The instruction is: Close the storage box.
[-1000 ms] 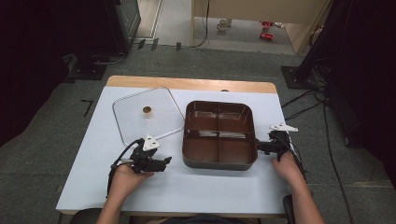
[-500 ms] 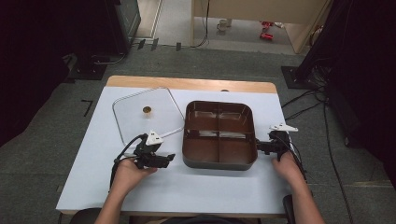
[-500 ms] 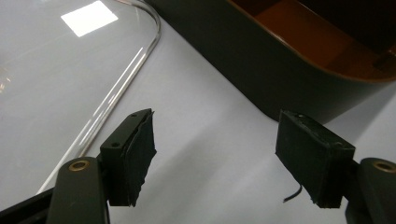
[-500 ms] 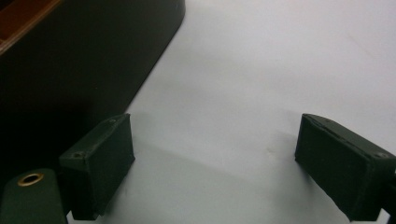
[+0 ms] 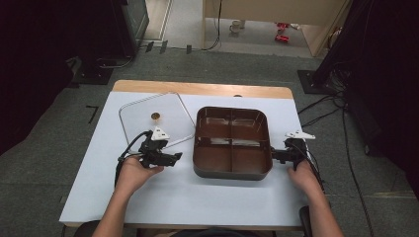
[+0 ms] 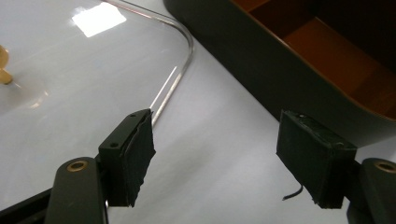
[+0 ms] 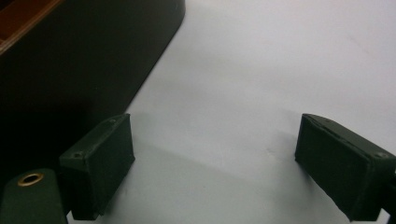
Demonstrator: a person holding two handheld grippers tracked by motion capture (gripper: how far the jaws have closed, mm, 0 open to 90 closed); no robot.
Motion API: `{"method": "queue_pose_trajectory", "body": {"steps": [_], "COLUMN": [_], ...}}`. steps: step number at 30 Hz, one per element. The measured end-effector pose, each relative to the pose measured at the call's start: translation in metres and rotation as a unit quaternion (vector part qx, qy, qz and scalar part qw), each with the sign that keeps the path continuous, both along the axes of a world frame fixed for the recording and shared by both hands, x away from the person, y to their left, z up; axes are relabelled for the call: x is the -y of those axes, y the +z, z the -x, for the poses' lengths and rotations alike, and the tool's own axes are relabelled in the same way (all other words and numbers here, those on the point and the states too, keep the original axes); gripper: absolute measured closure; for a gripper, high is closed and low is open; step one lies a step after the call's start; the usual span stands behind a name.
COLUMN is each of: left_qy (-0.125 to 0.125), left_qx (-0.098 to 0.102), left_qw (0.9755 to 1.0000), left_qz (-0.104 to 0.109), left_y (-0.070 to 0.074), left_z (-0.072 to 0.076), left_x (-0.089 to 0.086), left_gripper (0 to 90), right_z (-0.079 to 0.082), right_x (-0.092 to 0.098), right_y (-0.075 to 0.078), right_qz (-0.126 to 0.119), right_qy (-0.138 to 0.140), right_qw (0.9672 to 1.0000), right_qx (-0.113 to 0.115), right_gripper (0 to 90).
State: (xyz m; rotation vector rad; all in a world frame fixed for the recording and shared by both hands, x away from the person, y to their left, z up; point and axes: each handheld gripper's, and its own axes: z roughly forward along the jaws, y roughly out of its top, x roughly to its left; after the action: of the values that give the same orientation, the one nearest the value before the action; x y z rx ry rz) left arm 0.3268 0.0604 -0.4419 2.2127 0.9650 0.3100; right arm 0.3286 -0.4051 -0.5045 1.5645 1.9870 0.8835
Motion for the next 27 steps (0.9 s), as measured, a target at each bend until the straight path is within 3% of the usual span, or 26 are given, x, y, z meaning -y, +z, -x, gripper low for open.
{"method": "queue_pose_trajectory", "body": {"steps": [5,20,27], "left_qy": [0.008,0.017,0.034], "left_qx": [-0.006,0.004,-0.008], "left_qw": [0.9999,0.9998,0.9993], "left_qz": [0.001,0.014,0.014], "left_y": [0.002,0.014,0.009], "left_z": [-0.009,-0.043,-0.064], "left_x": [-0.003,-0.010,-0.017], "left_gripper": [25.2,25.0,25.7], "right_z": [0.000,0.000,0.000], "right_x": [0.000,0.000,0.000], "right_y": [0.000,0.000,0.000], "right_qz": [0.000,0.000,0.000], "right_qy": [0.000,0.000,0.000], "right_qw": [1.0000,1.0000,1.0000], "right_qx": [0.000,0.000,0.000], "right_gripper": [11.0,11.0,11.0]}}
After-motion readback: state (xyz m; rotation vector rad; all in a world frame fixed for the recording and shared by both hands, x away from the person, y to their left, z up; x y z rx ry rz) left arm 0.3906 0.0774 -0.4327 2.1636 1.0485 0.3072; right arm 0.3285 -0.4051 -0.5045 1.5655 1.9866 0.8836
